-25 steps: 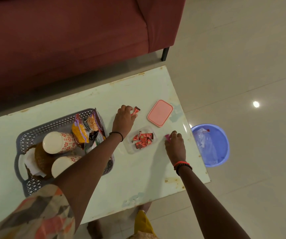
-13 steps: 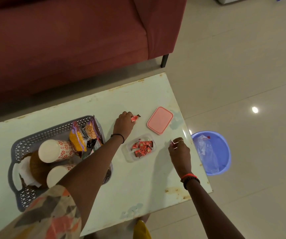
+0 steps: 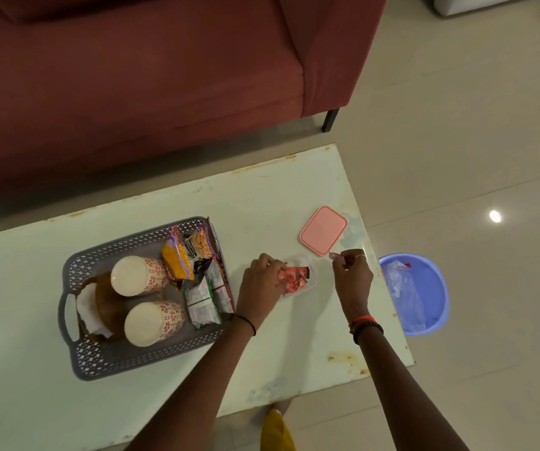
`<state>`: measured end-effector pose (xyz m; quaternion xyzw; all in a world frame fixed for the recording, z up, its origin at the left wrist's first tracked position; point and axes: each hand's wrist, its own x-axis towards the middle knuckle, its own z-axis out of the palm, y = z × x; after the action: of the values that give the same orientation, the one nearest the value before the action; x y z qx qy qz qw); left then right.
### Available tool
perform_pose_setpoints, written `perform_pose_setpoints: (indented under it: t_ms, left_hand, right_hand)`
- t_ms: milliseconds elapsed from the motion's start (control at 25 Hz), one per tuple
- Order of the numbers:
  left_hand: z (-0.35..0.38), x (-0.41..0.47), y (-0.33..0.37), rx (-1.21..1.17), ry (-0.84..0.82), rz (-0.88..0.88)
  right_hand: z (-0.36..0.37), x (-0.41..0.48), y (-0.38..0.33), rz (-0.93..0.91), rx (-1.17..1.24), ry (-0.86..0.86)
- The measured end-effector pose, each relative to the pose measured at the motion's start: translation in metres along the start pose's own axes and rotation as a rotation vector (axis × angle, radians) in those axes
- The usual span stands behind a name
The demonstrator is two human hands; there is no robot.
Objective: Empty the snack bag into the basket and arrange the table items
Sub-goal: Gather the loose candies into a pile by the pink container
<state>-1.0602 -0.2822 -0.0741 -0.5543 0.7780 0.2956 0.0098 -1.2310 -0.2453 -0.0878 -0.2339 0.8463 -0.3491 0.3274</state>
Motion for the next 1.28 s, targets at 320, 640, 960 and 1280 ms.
perform_pose_setpoints:
  t_ms: [320,640,960,1280]
  left_hand:
    - [0.002,-0.014,-0.006,-0.281,0.128,-0.152]
    - [0.020,-0.009,-0.001,-0.630,0.103,-0.542]
    - [0.039,-0.003,-0.002,-0.801,0.154,-0.764]
    - [0.035,0.007,-0.003,-0.848,0.221,-0.772]
  right_hand:
    - [0.016,-0.009,-0.025,-0.160,-0.113,-0.256]
    - [0.022,0.034,-0.038,-0.363,-0.508,-0.232]
    - [0.036,0.106,-0.058,-0.992,-1.419,-0.498]
    - [0.016,0.109,-0.057,-0.690,-1.351,-0.628]
